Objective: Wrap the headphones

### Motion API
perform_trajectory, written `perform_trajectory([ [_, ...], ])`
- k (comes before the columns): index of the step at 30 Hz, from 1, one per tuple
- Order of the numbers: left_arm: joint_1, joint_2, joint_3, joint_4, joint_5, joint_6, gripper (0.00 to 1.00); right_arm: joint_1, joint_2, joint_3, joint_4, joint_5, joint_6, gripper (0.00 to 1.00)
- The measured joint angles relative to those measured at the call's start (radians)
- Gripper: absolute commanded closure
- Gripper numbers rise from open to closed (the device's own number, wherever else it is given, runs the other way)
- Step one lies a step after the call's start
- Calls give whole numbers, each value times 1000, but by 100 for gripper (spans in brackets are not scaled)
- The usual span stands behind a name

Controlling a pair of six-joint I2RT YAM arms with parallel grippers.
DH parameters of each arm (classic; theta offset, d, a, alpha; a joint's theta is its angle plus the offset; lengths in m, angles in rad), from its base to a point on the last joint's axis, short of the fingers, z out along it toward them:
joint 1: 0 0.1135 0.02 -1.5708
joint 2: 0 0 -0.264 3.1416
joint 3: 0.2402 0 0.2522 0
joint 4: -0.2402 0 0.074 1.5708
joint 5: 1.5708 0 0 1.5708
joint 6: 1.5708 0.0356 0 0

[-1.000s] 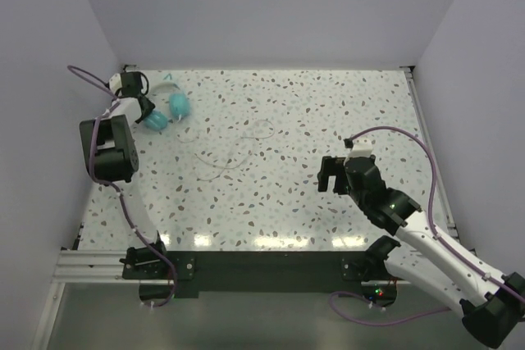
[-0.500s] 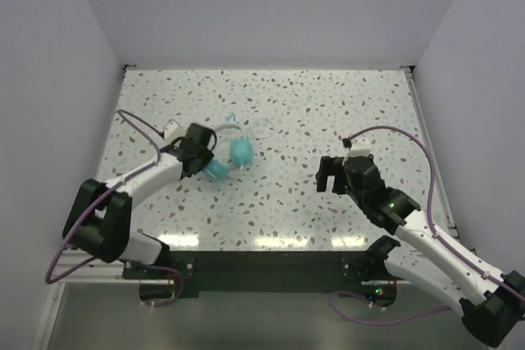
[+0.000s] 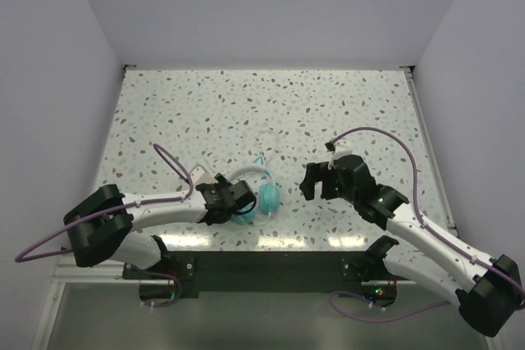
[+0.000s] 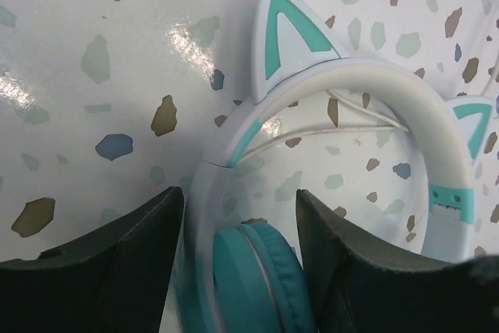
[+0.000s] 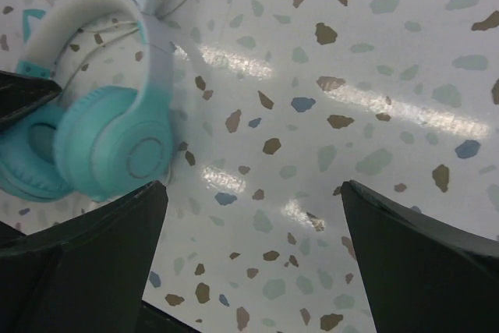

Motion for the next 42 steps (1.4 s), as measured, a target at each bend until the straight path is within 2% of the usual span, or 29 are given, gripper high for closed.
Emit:
perform_trajectory([
  [6,-25,10,71,-91,-72,23,18,42,-70,-87,48,-58,129,1],
  [12,-25,-110,87,-104,-142,234,9,176,-109,-95,76,-8,269,1],
  [15,-1,-190,87,-34,-153,465,11,267,-67,-96,106,54,324,1],
  [18,106,-231,90,111,-94,760,12,396,44,-96,151,122,380,1],
  [21,211,-215,105,227,-5,1010,12,486,183,-95,166,190,434,3],
  [24,257,-144,153,284,68,1178,13,522,268,-94,190,229,478,5],
  [28,261,-82,171,319,140,1299,13,524,342,-68,198,278,512,7],
  [33,261,-67,171,320,193,1367,13,505,414,5,183,333,508,8],
  [36,261,-63,171,321,218,1387,13,428,428,24,184,320,482,8],
  [42,261,-34,175,316,247,1419,14,175,504,68,194,267,376,8],
])
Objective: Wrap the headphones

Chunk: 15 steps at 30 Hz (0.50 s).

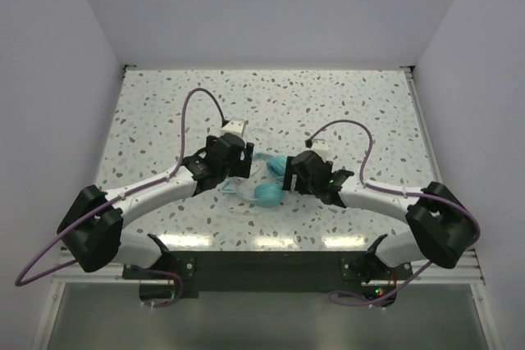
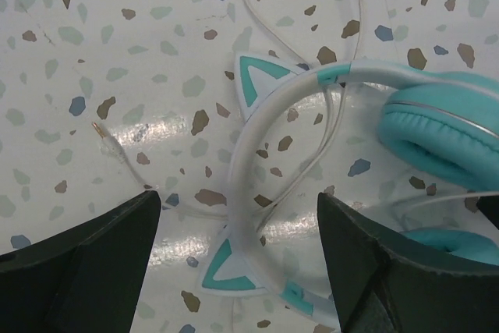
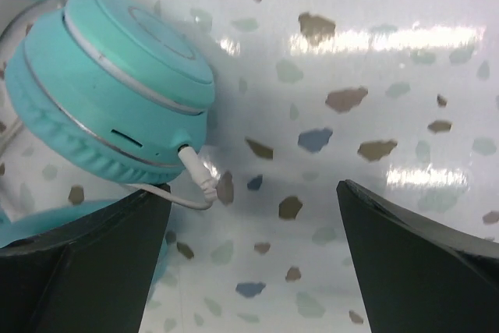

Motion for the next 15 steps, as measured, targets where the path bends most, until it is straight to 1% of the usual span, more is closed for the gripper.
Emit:
perform_trajectory([
  [3,0,42,24,-15,3,12,14,-58,83,79,-13,-30,-68,8],
  [5,0,73,49,-30,-2,20,16,-66,134,144,-19,-48,-111,8],
  [7,0,107,77,-42,-15,26,20,-66,168,197,-19,-69,-146,9],
  [9,5,138,94,-54,-21,27,20,-66,193,249,-15,-92,-181,10],
  [13,36,186,96,-63,-18,28,24,-74,197,275,-4,-134,-221,10],
  [15,62,201,88,-49,10,29,25,-80,193,272,-3,-160,-236,10],
])
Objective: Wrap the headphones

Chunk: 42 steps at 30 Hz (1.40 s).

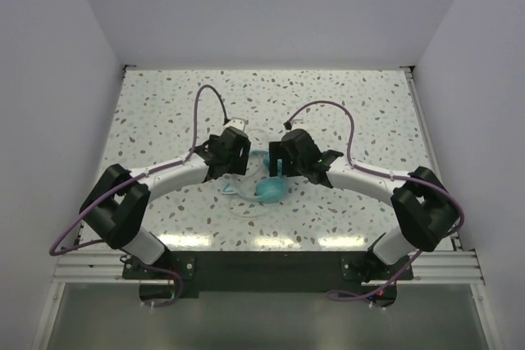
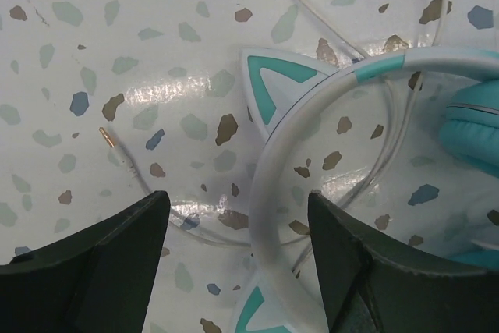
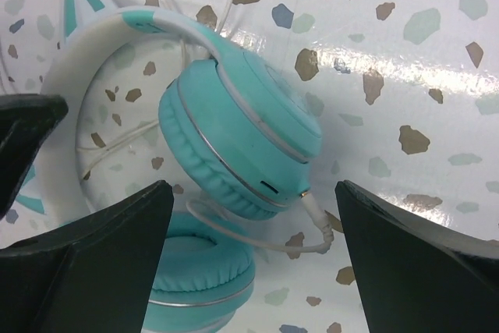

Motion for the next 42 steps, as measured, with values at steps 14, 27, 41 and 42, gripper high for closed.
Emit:
perform_trajectory([
  [14,56,166,17,111,193,76,56,-5,-151,-62,-10,-58,-55,10],
  [27,43,106,16,76,162,38,100,-12,-261,-70,-46,-56,-103,6],
  [41,41,-234,216,-176,-10,39,100,-33,-559,-10,-152,80,-128,2],
  [42,41,-248,232,-189,-19,39,100,-36,-586,-11,-151,92,-130,2],
])
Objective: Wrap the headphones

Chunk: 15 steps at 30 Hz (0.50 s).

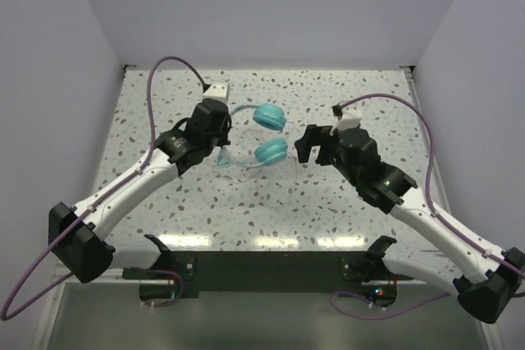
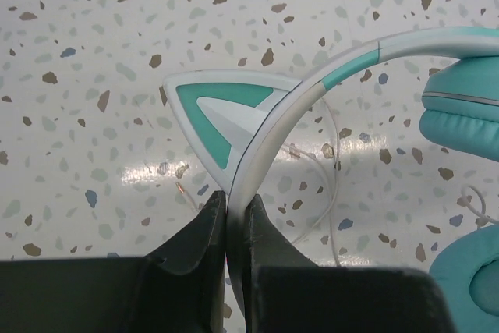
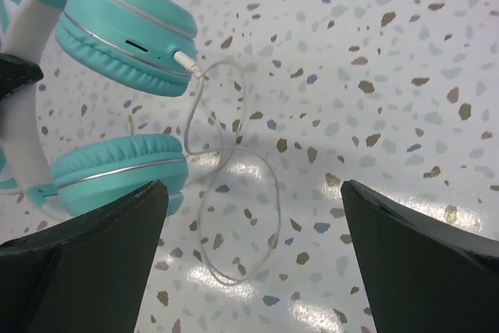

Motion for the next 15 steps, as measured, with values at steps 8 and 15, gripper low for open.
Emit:
perform_trajectory([
  [8,0,-60,134,-132,-55,-29,100,-14,-219,-59,114,-4,-63,6],
  [15,2,-91,254,-200,-85,-60,100,-16,-224,-197,265,-145,-88,16],
])
